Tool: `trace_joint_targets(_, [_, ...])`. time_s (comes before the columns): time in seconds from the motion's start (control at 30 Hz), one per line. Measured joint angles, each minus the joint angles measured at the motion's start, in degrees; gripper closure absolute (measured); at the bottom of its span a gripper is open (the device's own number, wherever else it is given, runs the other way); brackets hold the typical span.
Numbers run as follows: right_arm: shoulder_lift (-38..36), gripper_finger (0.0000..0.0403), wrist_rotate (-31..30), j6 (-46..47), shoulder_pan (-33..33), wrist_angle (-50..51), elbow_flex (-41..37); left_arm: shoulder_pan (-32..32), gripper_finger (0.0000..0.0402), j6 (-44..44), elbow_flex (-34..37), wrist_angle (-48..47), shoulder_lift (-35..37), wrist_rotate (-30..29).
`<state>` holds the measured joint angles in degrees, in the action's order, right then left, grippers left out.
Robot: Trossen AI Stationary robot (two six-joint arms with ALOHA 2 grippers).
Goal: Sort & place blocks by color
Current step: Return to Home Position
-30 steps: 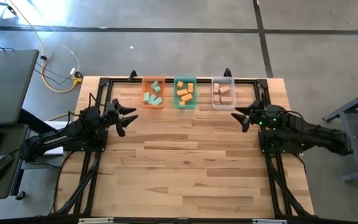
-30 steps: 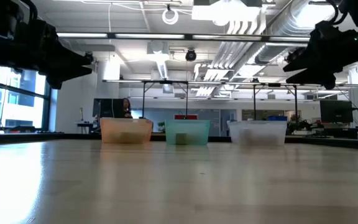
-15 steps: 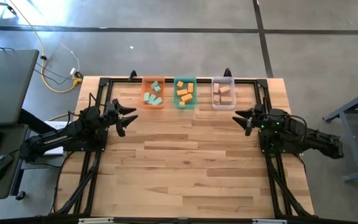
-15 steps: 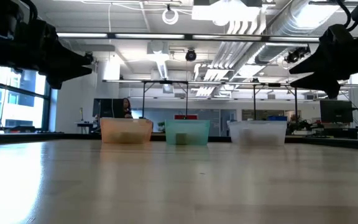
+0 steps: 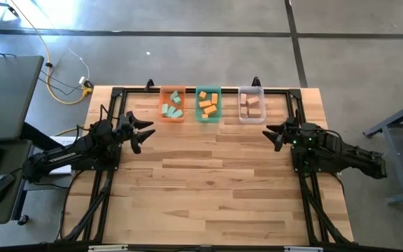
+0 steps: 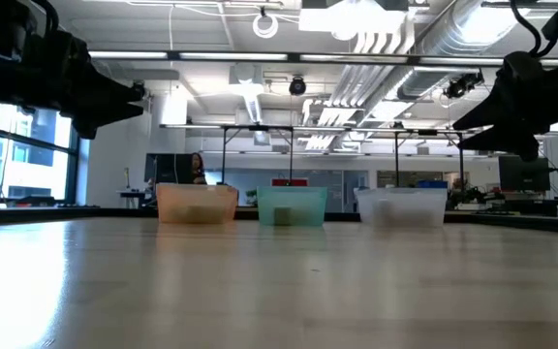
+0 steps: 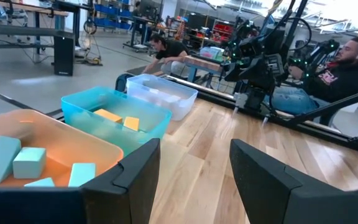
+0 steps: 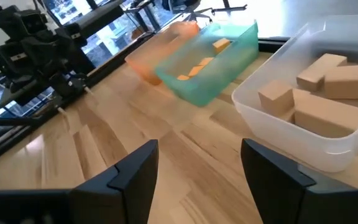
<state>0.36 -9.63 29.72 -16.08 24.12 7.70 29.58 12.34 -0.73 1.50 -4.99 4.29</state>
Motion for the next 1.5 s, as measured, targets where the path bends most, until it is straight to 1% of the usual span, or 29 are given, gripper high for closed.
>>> trace_joint_targets(0.3, [-0.02, 0.0187, 1.07, 0.06, 0.0, 0.04, 0.0, 0.0, 0.0218, 0.02, 0.0, 0.0, 0.0, 0.0])
trace_joint_targets(1.5, [-0.02, 0.0187, 1.07, -0.11, 0.0, 0.04, 0.0, 0.01, 0.0218, 0.02, 0.0, -0.01, 0.0, 0.0])
